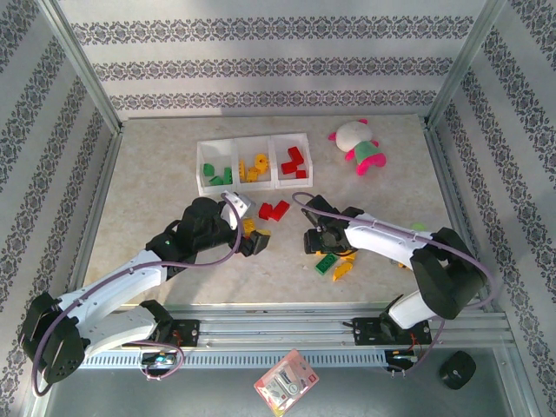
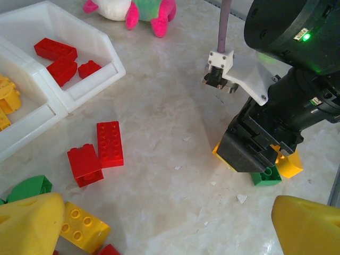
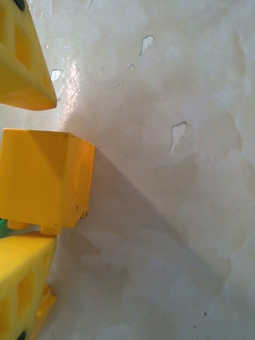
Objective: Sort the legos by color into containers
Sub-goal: Pick up the lego from the bottom-center of the table, then place the lego in the container.
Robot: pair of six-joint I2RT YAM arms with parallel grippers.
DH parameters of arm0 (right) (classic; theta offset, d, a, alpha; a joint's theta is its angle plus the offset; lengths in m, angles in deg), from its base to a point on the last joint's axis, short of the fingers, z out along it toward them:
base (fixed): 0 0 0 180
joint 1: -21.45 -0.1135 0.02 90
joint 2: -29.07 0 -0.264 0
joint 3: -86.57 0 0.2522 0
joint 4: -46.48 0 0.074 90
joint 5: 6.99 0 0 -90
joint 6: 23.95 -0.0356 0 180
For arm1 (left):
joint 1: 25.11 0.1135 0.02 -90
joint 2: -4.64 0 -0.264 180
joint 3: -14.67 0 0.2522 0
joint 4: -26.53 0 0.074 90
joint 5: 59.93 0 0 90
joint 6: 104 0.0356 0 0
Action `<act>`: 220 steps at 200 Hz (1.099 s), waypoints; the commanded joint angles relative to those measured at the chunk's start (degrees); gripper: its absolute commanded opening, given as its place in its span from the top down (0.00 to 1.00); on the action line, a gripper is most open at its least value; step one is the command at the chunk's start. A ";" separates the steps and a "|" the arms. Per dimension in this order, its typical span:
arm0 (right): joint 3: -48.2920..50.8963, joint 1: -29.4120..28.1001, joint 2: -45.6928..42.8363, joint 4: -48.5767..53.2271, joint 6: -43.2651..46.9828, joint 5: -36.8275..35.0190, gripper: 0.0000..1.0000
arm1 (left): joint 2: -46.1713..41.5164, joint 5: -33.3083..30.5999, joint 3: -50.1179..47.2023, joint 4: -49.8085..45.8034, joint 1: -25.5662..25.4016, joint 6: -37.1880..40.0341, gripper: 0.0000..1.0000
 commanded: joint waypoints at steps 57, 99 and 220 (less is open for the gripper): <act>-2.94 -0.32 4.12 1.02 -2.59 -0.82 0.51 | -1.27 -0.33 -1.50 2.67 -0.80 0.72 0.01; -6.58 -0.41 2.40 1.19 -1.34 -0.27 0.67 | -3.16 -2.04 -2.66 2.42 -0.76 1.24 0.01; -46.49 0.41 26.82 -5.52 12.77 -3.02 0.67 | -11.67 -10.13 -8.17 -0.91 -0.76 -1.57 0.01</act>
